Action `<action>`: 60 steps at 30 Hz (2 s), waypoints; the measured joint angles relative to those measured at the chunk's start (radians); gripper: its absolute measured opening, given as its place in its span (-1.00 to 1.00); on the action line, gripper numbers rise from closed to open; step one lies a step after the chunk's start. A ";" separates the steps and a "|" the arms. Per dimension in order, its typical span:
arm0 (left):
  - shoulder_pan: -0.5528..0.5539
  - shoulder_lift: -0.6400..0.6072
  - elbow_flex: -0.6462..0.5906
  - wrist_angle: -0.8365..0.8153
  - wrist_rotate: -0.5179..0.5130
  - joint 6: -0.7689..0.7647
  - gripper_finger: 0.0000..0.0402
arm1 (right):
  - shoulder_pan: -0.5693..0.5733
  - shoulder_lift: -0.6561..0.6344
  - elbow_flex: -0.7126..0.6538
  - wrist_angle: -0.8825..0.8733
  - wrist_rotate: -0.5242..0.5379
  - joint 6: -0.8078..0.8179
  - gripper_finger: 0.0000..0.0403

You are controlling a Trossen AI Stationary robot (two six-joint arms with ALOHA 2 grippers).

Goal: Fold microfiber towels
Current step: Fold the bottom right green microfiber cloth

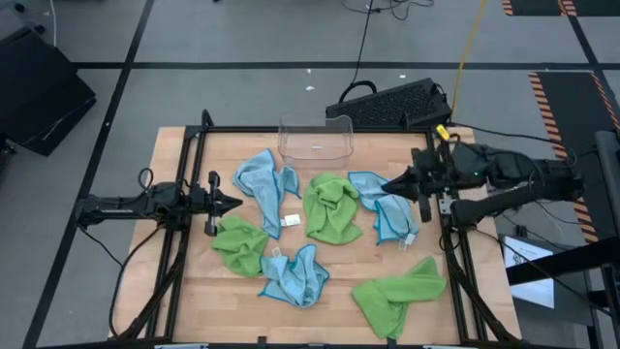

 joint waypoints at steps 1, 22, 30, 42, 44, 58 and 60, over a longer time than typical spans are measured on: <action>0.000 0.000 0.000 0.000 0.000 0.000 -0.89 | 0.000 0.035 0.041 -0.025 0.000 0.053 -1.00; 0.000 0.000 0.000 0.009 -0.010 0.003 -0.89 | 0.239 0.501 0.513 -0.452 -0.001 0.611 -1.00; 0.000 0.000 0.000 0.028 -0.045 -0.019 -0.89 | 0.349 0.570 0.525 -0.457 -0.031 0.863 -1.00; -0.023 0.059 0.167 -0.034 -0.017 -0.196 -0.90 | 0.496 0.648 0.482 -0.447 -0.052 1.287 -1.00; -0.025 0.107 0.250 -0.082 -0.024 -0.196 -0.90 | 0.503 0.646 0.458 -0.419 -0.052 1.296 -1.00; -0.030 0.534 0.792 -0.278 0.027 -0.152 -0.90 | 0.581 0.644 0.203 -0.097 -0.053 1.285 -0.84; -0.045 0.592 0.846 -0.302 0.032 -0.156 -0.90 | 0.603 0.644 0.148 -0.045 -0.053 1.251 -0.77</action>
